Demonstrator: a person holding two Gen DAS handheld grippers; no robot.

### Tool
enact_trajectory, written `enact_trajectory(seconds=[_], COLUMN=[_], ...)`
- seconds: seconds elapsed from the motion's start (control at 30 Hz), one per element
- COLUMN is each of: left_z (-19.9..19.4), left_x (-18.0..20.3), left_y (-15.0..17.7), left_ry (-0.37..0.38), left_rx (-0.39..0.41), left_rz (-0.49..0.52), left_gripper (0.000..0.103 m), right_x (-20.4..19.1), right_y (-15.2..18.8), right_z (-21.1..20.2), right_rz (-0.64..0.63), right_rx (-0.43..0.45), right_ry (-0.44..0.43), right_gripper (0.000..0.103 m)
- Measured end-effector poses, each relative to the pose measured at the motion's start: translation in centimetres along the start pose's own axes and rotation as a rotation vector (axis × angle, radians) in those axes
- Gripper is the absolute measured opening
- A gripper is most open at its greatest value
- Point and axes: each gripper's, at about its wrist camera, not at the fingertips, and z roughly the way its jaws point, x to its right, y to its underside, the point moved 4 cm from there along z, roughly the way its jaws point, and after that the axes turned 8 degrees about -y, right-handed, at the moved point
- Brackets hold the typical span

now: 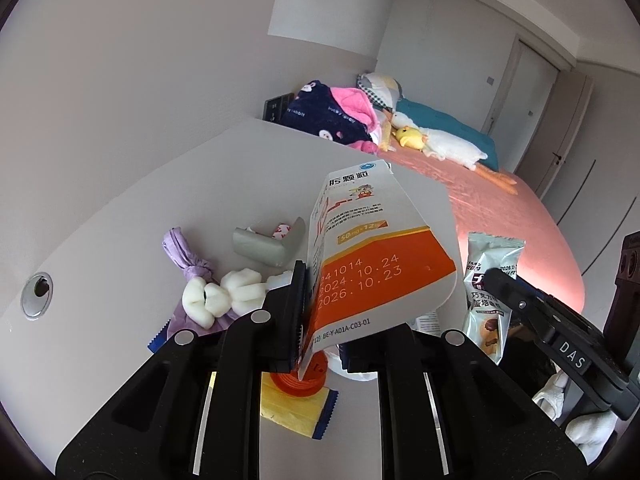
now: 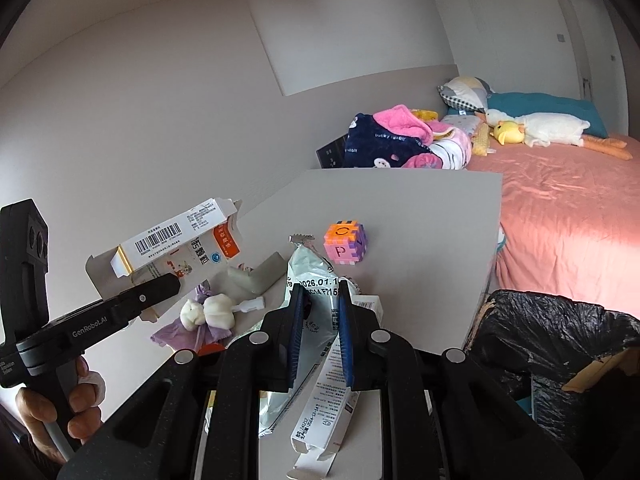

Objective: Collect trash
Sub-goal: 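Lift the medicine box with the left gripper while the right grasps the snack wrapper, then carry the box and wrapper over the trash bag and release both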

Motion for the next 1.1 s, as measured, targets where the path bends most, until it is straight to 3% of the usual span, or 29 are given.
enact_trajectory(seconds=[1.1], left_z=[-2.8], left_x=[16.8], left_y=[3.4], left_ry=[0.171], left_rx=[-0.015], left_rz=[0.191], left_gripper=[0.013], right_x=[7.6], right_y=[0.6], right_z=[-14.1], right_rz=[0.058], right_rx=[0.136], right_ry=[0.129], right_gripper=[0.018])
